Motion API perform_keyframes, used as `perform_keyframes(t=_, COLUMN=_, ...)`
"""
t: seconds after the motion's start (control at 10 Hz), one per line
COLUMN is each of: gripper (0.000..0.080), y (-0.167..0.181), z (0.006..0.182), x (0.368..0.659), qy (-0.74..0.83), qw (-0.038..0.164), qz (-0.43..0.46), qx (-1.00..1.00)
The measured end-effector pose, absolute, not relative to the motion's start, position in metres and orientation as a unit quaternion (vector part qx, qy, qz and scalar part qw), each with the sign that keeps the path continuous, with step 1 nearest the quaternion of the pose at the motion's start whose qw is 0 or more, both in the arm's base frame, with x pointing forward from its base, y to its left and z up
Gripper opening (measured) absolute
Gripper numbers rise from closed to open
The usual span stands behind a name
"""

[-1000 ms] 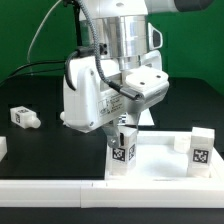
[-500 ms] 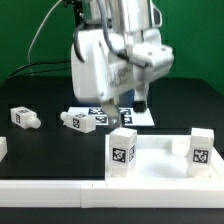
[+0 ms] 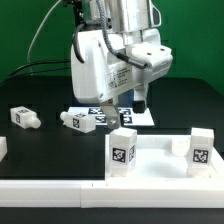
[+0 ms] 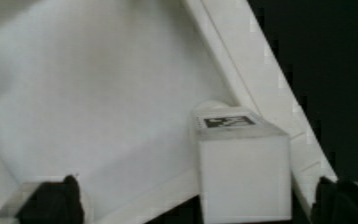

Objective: Assemble square table

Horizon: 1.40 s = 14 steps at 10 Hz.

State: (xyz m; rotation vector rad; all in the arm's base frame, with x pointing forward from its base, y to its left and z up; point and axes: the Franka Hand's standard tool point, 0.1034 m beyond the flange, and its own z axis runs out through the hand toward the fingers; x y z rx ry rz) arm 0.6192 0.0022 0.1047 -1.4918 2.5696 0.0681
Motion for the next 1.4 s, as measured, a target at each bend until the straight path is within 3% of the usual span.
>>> perform_keyframes(t=0.3, gripper=0.0648, y=0.013, z=0.105, x=0.606, qy=0.823, qw=0.082, qz=0.025, qx=-0.562)
perform_keyframes(t=0.5, gripper=0.0648, y=0.037, z=0.110, x=0.589, qy=0.795, qw=0.059, qz=0.046, qx=-0.602)
perform_keyframes(t=0.9, gripper=0.0648, y=0.036, z=0.106, x=0.588, qy=0.797, qw=0.059, qz=0.048, qx=-0.599)
perform_keyframes(t=1.1, gripper=0.0648, y=0.050, z=0.098, x=0.565, qy=0.768, qw=0.055, qz=0.038, qx=-0.637)
perform_keyframes(t=1.2, gripper=0.0648, y=0.056, z=0.090, x=0.551, qy=0.749, qw=0.041, qz=0.041, qx=-0.660)
perform_keyframes(t=1.4, gripper=0.0648, y=0.057, z=0.086, x=0.551, qy=0.752, qw=0.037, qz=0.042, qx=-0.657)
